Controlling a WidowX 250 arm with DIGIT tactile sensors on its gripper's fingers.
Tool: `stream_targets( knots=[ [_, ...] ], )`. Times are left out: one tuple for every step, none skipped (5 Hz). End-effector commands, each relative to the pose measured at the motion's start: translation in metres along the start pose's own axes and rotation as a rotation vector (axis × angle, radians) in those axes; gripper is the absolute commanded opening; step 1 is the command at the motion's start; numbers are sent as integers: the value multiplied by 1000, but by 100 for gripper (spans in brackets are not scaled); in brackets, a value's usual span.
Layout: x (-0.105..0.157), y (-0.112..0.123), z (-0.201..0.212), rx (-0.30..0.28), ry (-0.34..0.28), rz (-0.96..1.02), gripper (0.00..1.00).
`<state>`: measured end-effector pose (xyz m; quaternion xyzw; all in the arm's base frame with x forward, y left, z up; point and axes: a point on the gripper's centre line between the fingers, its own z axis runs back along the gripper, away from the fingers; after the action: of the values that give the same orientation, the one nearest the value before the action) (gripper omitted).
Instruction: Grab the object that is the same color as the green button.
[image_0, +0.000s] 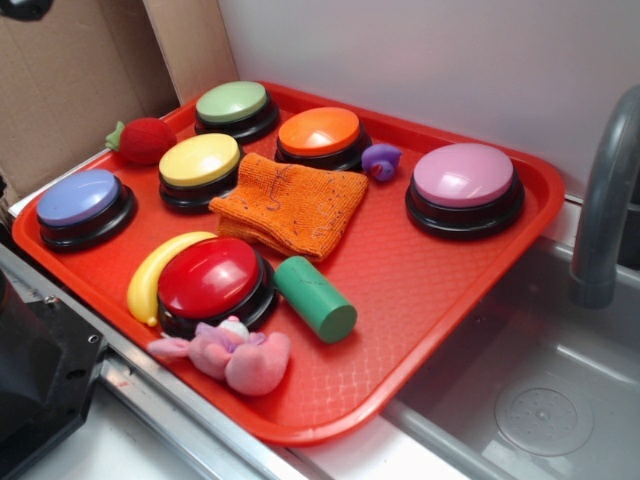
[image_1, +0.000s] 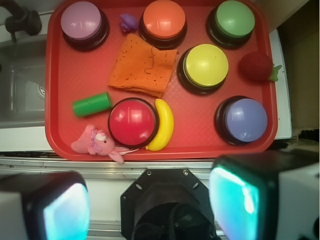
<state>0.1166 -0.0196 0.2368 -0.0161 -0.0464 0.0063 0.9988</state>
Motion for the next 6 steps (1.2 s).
stream_targets(
  knots=[
    [0, 0, 0, 0, 0, 0, 100],
    [18, -5, -11, 25, 2, -240, 100],
    [39, -22, -30, 142, -7, -501, 100],
    [49, -39, -52, 113, -59, -747, 100],
    [57, -44, -78, 34, -106, -988, 100],
    [64, -56, -105, -56, -110, -1227, 100]
  ],
)
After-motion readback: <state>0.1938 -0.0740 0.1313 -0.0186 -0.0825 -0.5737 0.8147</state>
